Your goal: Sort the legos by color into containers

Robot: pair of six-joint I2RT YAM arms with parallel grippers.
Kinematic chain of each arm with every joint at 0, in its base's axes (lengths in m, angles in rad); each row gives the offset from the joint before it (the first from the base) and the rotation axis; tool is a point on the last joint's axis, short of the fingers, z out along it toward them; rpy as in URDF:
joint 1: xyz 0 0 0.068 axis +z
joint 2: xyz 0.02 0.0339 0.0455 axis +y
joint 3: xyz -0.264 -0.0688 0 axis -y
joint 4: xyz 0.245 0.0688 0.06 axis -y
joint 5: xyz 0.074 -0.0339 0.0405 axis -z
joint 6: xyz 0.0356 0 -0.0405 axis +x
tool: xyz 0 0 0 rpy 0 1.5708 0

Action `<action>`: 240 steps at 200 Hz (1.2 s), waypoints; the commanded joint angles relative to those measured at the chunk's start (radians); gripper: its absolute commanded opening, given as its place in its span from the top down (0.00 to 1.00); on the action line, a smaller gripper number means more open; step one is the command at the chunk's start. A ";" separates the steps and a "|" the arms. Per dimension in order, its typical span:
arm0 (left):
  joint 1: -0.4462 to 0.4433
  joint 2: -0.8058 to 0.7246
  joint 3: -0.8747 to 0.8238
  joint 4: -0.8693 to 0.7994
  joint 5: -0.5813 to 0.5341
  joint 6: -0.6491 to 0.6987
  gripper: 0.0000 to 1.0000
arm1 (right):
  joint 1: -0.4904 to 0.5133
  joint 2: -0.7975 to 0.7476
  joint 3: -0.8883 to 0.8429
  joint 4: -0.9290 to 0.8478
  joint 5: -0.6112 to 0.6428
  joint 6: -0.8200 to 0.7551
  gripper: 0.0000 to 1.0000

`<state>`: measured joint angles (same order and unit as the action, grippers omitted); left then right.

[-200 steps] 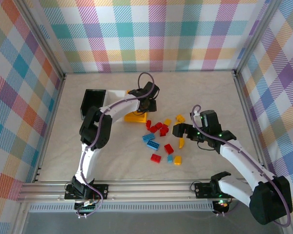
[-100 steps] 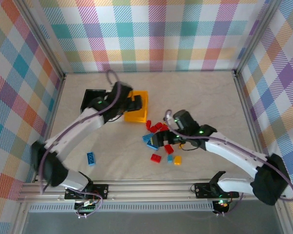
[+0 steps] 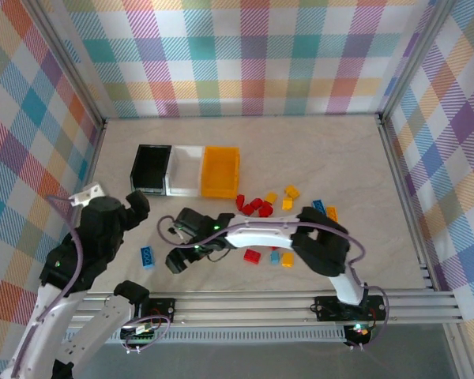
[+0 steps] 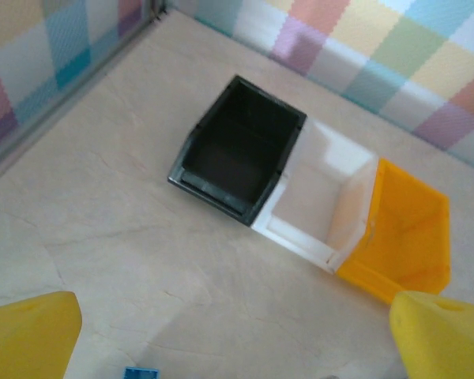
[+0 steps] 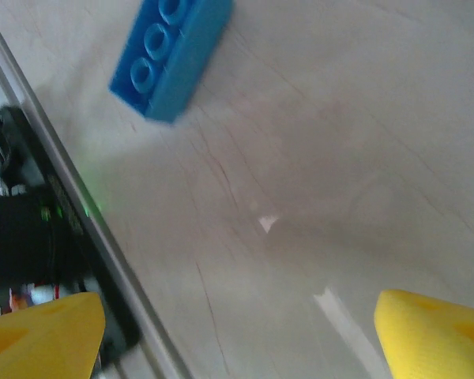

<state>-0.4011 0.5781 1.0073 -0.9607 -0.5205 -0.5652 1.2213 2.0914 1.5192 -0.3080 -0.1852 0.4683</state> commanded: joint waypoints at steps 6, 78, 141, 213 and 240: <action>0.010 -0.016 -0.056 -0.046 -0.056 -0.003 0.00 | 0.014 0.126 0.171 -0.025 -0.033 0.041 0.14; 0.010 -0.038 -0.066 -0.026 -0.062 0.038 0.00 | 0.015 0.284 0.418 -0.055 -0.029 0.046 0.19; 0.010 -0.156 -0.055 -0.088 -0.173 0.002 0.00 | 0.033 0.400 0.573 -0.107 0.027 0.046 0.17; 0.010 -0.212 -0.061 -0.117 -0.187 0.004 0.00 | 0.068 0.521 0.758 -0.254 0.203 -0.019 0.23; 0.010 -0.210 -0.064 -0.115 -0.179 0.008 0.00 | 0.073 0.533 0.768 -0.288 0.250 -0.032 0.29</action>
<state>-0.4004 0.3710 0.9394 -1.0569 -0.6907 -0.5579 1.2846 2.5843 2.2639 -0.5045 -0.0032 0.4610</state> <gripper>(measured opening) 0.999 0.728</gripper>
